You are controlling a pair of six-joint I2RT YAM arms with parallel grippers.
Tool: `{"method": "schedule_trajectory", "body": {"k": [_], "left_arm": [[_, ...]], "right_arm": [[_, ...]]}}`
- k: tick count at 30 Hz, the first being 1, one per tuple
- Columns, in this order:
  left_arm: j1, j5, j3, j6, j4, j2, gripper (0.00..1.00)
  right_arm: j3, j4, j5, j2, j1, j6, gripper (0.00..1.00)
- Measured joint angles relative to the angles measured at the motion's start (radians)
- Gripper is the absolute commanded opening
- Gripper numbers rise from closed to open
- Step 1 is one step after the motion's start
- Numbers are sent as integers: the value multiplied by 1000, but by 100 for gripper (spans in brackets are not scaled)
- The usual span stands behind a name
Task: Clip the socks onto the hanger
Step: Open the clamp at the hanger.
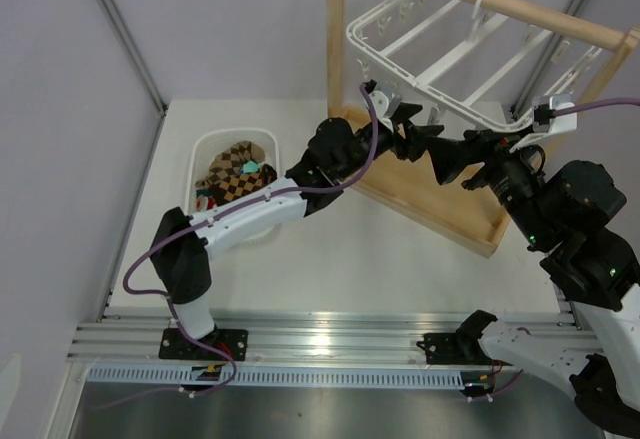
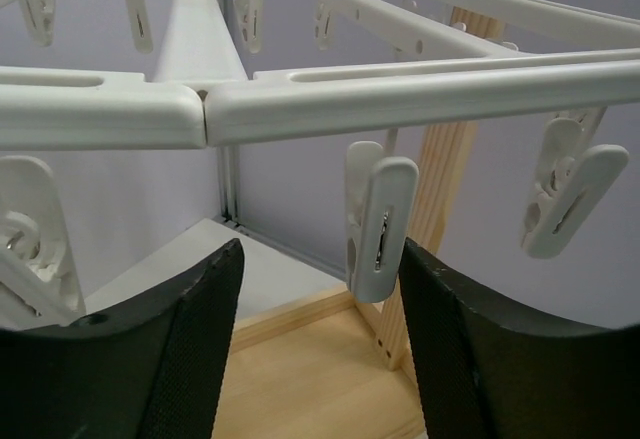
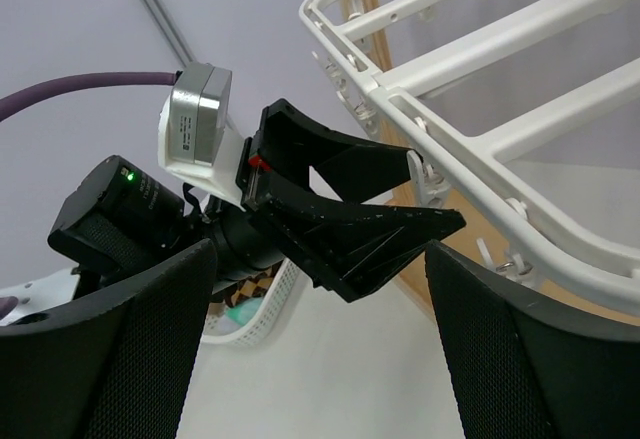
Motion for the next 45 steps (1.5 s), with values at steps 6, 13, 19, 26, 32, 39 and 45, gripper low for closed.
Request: {"method": "schedule_trajectory", "body": {"k": [6, 13, 19, 26, 32, 39, 45], "left_arm": [[-4, 8, 0, 0, 23, 1, 37], [-8, 22, -7, -6, 40, -4, 11], [-8, 46, -46, -25, 45, -32, 1], [-3, 58, -84, -47, 43, -57, 1], [-8, 72, -91, -58, 45, -74, 1], [-8, 90, -94, -82, 49, -76, 1], [-8, 100, -94, -93, 52, -80, 1]], "right_arm": [[18, -4, -30, 30, 0, 4, 88], [63, -1, -48, 105, 0, 10, 87], [66, 2, -32, 166, -16, 10, 85], [66, 2, -36, 177, -102, 29, 82], [56, 6, -63, 169, -152, 56, 79], [-17, 15, -124, 136, -233, 107, 75], [-34, 22, -150, 131, -254, 136, 72]]}}
